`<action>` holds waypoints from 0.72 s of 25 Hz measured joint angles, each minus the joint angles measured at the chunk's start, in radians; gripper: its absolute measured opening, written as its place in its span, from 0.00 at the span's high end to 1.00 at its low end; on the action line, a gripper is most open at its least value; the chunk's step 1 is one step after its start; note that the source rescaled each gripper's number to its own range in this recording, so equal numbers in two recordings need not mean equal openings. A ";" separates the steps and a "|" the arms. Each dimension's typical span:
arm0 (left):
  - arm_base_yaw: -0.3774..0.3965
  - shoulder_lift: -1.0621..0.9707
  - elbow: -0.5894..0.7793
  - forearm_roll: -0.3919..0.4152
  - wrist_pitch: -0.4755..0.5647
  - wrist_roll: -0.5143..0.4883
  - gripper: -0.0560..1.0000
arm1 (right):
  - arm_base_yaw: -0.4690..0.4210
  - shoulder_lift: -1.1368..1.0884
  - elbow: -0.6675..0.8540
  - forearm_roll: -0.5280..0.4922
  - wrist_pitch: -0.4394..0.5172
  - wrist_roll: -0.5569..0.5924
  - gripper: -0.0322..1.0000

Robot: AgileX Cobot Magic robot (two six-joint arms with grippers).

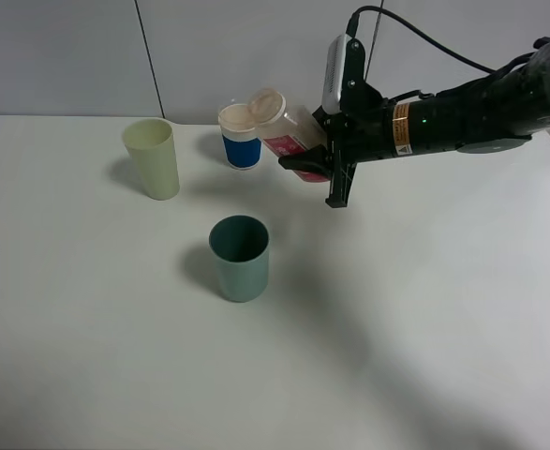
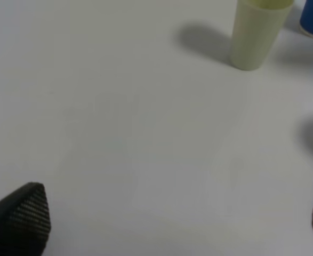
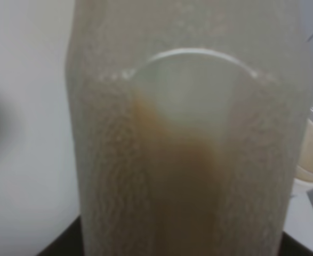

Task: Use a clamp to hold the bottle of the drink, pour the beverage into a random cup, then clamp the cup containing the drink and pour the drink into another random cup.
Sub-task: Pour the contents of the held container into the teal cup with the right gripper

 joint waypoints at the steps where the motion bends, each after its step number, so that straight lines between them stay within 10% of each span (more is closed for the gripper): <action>1: 0.000 0.000 0.000 0.000 0.000 0.000 0.00 | 0.005 0.000 0.000 0.003 0.003 0.006 0.93; 18: 0.000 0.000 0.000 0.000 0.000 0.000 0.00 | 0.115 -0.025 0.002 -0.022 0.155 0.014 0.93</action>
